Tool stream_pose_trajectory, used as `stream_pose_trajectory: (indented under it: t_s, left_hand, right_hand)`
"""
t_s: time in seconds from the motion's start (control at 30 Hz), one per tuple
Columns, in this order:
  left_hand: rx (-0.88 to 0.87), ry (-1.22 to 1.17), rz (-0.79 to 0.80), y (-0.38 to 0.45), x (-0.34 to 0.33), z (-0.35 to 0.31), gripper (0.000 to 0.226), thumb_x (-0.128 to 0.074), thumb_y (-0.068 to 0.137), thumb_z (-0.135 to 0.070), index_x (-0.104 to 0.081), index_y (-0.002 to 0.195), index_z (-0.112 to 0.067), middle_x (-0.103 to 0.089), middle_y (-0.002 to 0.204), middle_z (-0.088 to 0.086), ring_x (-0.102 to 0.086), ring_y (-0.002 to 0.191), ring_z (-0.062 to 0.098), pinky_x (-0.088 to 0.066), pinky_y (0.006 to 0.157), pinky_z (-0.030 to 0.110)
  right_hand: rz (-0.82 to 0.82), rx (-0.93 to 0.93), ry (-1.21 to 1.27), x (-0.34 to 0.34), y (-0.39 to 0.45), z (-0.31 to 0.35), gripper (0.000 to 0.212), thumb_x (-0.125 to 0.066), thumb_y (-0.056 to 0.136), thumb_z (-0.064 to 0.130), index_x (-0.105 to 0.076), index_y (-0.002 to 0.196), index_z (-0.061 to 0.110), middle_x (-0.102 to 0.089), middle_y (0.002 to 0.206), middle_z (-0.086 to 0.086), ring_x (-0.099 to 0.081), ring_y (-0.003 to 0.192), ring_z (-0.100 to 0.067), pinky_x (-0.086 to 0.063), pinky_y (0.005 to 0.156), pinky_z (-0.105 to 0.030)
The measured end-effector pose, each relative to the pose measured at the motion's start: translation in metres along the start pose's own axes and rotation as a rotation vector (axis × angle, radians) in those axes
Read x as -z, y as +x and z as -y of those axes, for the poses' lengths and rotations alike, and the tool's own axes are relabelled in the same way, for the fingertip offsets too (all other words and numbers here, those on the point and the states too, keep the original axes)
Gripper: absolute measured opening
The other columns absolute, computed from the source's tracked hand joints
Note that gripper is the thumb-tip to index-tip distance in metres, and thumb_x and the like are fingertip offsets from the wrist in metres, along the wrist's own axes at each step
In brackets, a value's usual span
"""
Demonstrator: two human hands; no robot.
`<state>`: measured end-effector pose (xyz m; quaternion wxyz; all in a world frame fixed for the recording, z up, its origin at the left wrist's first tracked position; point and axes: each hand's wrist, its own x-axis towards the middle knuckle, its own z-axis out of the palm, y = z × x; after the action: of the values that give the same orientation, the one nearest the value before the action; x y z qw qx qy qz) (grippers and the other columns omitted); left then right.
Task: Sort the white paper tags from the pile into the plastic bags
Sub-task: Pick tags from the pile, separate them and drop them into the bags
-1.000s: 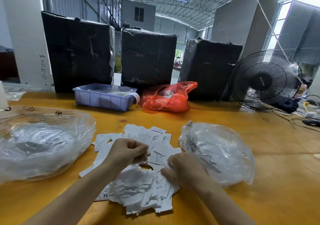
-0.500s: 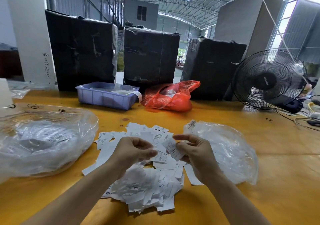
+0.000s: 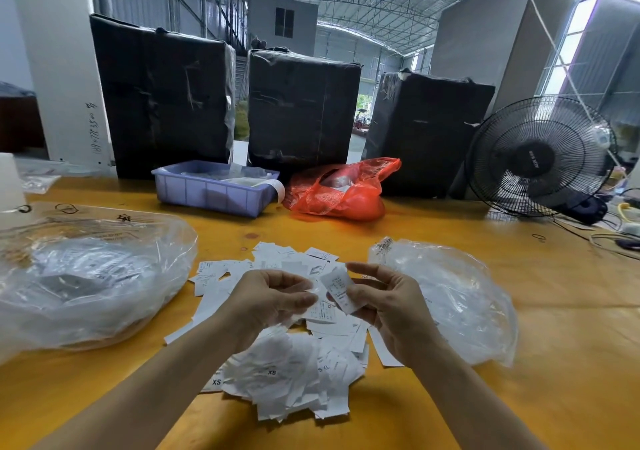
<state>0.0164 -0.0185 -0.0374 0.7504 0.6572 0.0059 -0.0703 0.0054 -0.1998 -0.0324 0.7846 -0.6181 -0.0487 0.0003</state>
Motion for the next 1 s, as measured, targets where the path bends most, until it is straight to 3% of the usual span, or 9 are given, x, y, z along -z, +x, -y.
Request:
stream_pose_trajectory:
  t_s: [0.13,0.27,0.33,0.4,0.5,0.6,0.73,0.83,1.0]
  left_hand:
    - [0.012,0.022,0.007,-0.0015,-0.0003,-0.0010,0.027,-0.078,0.066,0.004,-0.069,0.090,-0.003,-0.074,0.078,0.001,-0.067,0.060,0.007,-0.050,0.052,0.016]
    - [0.024,-0.012,0.010,-0.0025,-0.0012,-0.0025,0.026,-0.076,0.067,0.006,-0.068,0.090,-0.001,-0.074,0.080,0.003,-0.068,0.059,0.009,-0.051,0.052,0.017]
    - [0.028,-0.024,0.015,-0.0031,-0.0018,-0.0032,0.025,-0.075,0.067,0.007,-0.068,0.089,-0.001,-0.074,0.079,0.004,-0.068,0.059,0.010,-0.053,0.053,0.018]
    - [0.029,-0.026,0.016,-0.0036,-0.0026,-0.0034,0.023,-0.075,0.067,0.007,-0.069,0.088,0.000,-0.074,0.080,0.005,-0.068,0.059,0.011,-0.054,0.054,0.018]
    - [0.029,-0.010,0.012,-0.0045,-0.0028,-0.0031,0.023,-0.076,0.067,0.005,-0.069,0.087,-0.001,-0.074,0.082,0.006,-0.067,0.062,0.013,-0.055,0.058,0.019]
    - [0.024,0.022,0.011,-0.0049,-0.0017,-0.0032,0.025,-0.077,0.065,0.002,-0.070,0.089,-0.003,-0.074,0.083,0.007,-0.066,0.063,0.014,-0.055,0.061,0.021]
    - [0.028,0.038,0.004,-0.0043,-0.0023,-0.0036,0.024,-0.078,0.067,0.003,-0.070,0.088,-0.004,-0.073,0.076,0.008,-0.063,0.059,0.014,-0.054,0.065,0.022]
    - [0.029,0.033,0.000,-0.0044,-0.0020,-0.0032,0.024,-0.077,0.067,0.004,-0.070,0.088,-0.003,-0.074,0.076,0.007,-0.064,0.059,0.014,-0.056,0.061,0.019]
    - [0.020,0.022,-0.009,-0.0047,-0.0020,-0.0022,0.025,-0.078,0.065,0.004,-0.069,0.088,-0.004,-0.075,0.079,0.007,-0.067,0.068,0.016,-0.055,0.077,0.027]
  right_hand:
    - [-0.010,-0.023,-0.002,0.0019,0.0026,0.0006,0.029,-0.053,0.081,-0.019,-0.065,0.092,0.005,-0.072,0.080,-0.013,-0.070,0.081,-0.032,-0.060,0.067,-0.033]
    - [-0.013,-0.080,-0.124,0.0023,0.0033,0.0001,0.010,-0.061,0.084,-0.004,-0.067,0.083,0.004,-0.071,0.074,-0.008,-0.070,0.071,-0.018,-0.056,0.057,-0.027]
    - [-0.004,-0.108,-0.182,0.0038,0.0039,-0.0015,0.003,-0.066,0.083,0.004,-0.068,0.082,0.002,-0.072,0.073,-0.006,-0.068,0.072,-0.017,-0.053,0.062,-0.027]
    - [-0.009,-0.142,-0.239,0.0054,0.0042,-0.0030,0.015,-0.069,0.082,0.012,-0.070,0.088,-0.002,-0.070,0.071,-0.005,-0.058,0.073,-0.017,-0.046,0.066,-0.028]
    - [-0.016,-0.158,-0.173,0.0061,0.0034,-0.0027,0.019,-0.071,0.080,0.012,-0.071,0.090,-0.004,-0.065,0.068,-0.007,-0.048,0.061,-0.013,-0.042,0.054,-0.022]
    - [-0.047,-0.113,-0.035,0.0063,0.0033,-0.0004,0.004,-0.069,0.079,0.002,-0.068,0.082,-0.001,-0.066,0.065,-0.010,-0.057,0.051,-0.011,-0.047,0.048,-0.017]
    - [-0.077,-0.031,0.131,0.0053,0.0045,0.0033,0.010,-0.065,0.080,-0.005,-0.057,0.080,0.002,-0.069,0.064,-0.013,-0.066,0.053,-0.017,-0.053,0.050,-0.020]
    - [-0.073,0.020,0.122,0.0019,0.0027,0.0037,0.009,-0.063,0.083,-0.005,-0.055,0.085,-0.001,-0.070,0.068,-0.018,-0.069,0.056,-0.022,-0.054,0.051,-0.021]
    - [-0.078,0.112,0.068,-0.0012,0.0005,0.0001,0.010,-0.061,0.085,-0.004,-0.052,0.087,-0.002,-0.071,0.072,-0.022,-0.071,0.062,-0.029,-0.056,0.053,-0.024]
